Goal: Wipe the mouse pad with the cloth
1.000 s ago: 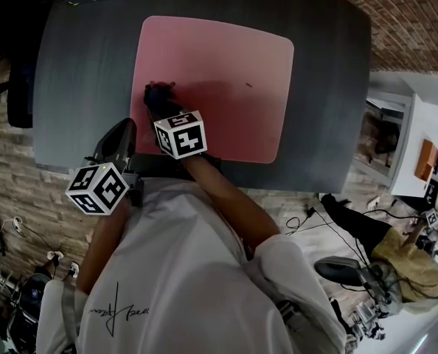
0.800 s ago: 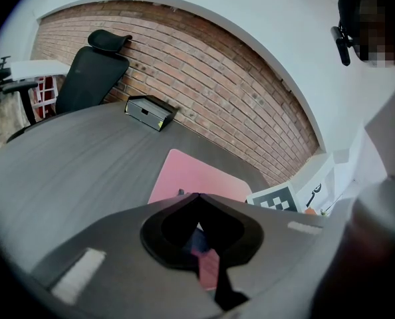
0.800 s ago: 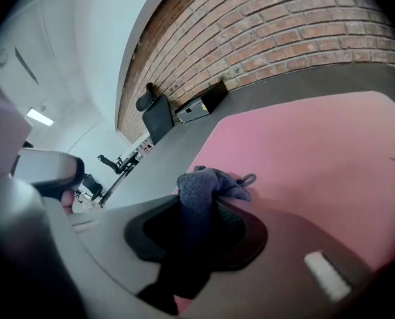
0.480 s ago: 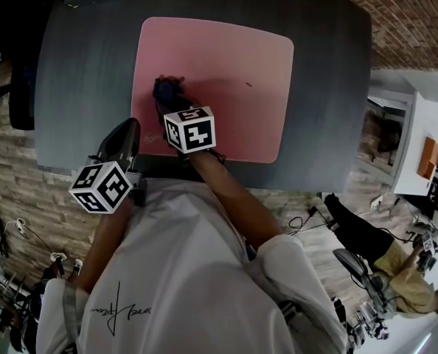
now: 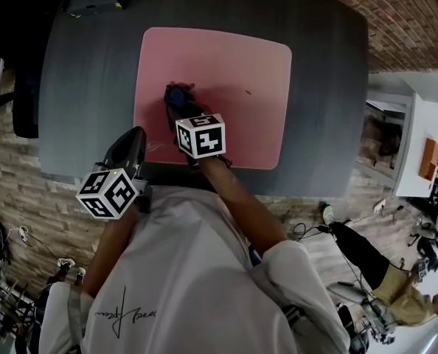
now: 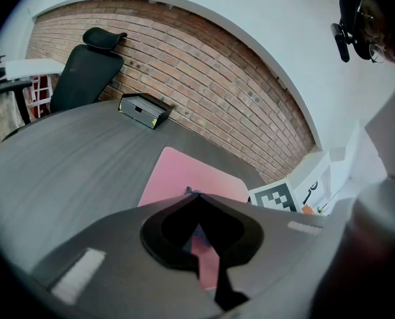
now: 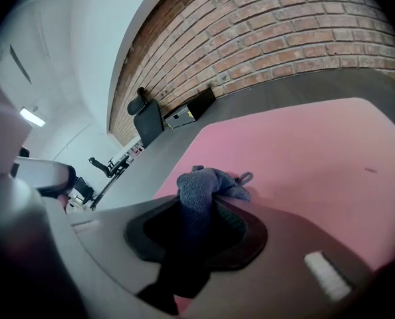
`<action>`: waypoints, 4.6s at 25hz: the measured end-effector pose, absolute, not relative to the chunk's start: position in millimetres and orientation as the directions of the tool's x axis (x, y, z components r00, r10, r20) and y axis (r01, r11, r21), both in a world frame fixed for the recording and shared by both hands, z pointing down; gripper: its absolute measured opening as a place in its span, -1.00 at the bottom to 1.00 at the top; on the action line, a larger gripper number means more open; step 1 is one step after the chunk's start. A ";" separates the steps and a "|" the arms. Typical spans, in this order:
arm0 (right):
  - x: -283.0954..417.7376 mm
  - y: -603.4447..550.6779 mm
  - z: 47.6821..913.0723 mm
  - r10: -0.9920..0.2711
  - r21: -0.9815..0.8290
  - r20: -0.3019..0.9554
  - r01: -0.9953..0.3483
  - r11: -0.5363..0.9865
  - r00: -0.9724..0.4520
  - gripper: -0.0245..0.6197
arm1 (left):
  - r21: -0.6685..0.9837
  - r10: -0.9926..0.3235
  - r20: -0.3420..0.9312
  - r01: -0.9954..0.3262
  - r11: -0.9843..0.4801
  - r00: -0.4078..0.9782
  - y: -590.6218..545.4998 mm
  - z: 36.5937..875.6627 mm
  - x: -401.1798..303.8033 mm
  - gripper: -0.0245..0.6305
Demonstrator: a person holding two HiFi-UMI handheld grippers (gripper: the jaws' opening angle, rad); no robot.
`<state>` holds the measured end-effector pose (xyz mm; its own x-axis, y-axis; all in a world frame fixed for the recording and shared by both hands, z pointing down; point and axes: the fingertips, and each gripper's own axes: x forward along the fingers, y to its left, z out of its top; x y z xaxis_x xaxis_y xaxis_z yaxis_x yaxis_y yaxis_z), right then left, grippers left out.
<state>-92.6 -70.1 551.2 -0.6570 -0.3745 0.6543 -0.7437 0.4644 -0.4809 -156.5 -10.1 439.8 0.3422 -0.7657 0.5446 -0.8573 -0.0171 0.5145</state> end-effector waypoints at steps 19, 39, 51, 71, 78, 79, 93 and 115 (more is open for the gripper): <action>-37.5 -80.4 552.8 -0.435 -0.457 0.674 -0.800 0.388 -0.597 -0.61 | 0.515 -0.738 0.546 -0.853 -0.077 0.397 -13.0 443.4 -132.4 -0.91; 5.9 -86.7 553.5 -0.460 -0.436 0.686 -0.825 0.359 -0.563 -0.61 | 0.499 -0.748 0.536 -0.861 -0.094 0.392 -19.1 439.1 -123.0 -0.92; 32.8 -88.2 554.0 -0.488 -0.423 0.691 -0.846 0.324 -0.533 -0.61 | 0.473 -0.741 0.539 -0.872 -0.127 0.400 -20.4 437.7 -114.7 -0.92; 70.9 -87.0 554.1 -0.510 -0.430 0.702 -0.867 0.253 -0.497 -0.60 | 0.478 -0.738 0.544 -0.870 -0.118 0.399 -17.6 439.9 -118.5 -0.92; 85.8 -87.5 553.9 -0.517 -0.430 0.707 -0.874 0.229 -0.483 -0.60 | 0.477 -0.733 0.548 -0.871 -0.121 0.402 -17.0 440.5 -116.4 -0.92; 87.9 -87.6 554.0 -0.518 -0.428 0.708 -0.875 0.227 -0.480 -0.60 | 0.478 -0.732 0.550 -0.870 -0.119 0.403 -16.9 441.1 -116.6 -0.91; 118.5 -91.1 555.5 -0.511 -0.398 0.731 -0.891 0.219 -0.452 -0.60 | 0.481 -0.723 0.563 -0.870 -0.107 0.400 -16.9 448.9 -119.0 -0.91; 151.3 -104.6 555.8 -0.515 -0.347 0.754 -0.913 0.215 -0.408 -0.60 | 0.490 -0.693 0.582 -0.864 -0.118 0.425 -17.1 458.0 -111.0 -0.91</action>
<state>151.3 -104.6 555.8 -0.4081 -0.5154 0.7535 -0.9128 0.2150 -0.3472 -111.0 -17.1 458.0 0.4251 -0.6932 0.5820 -0.8636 -0.1182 0.4900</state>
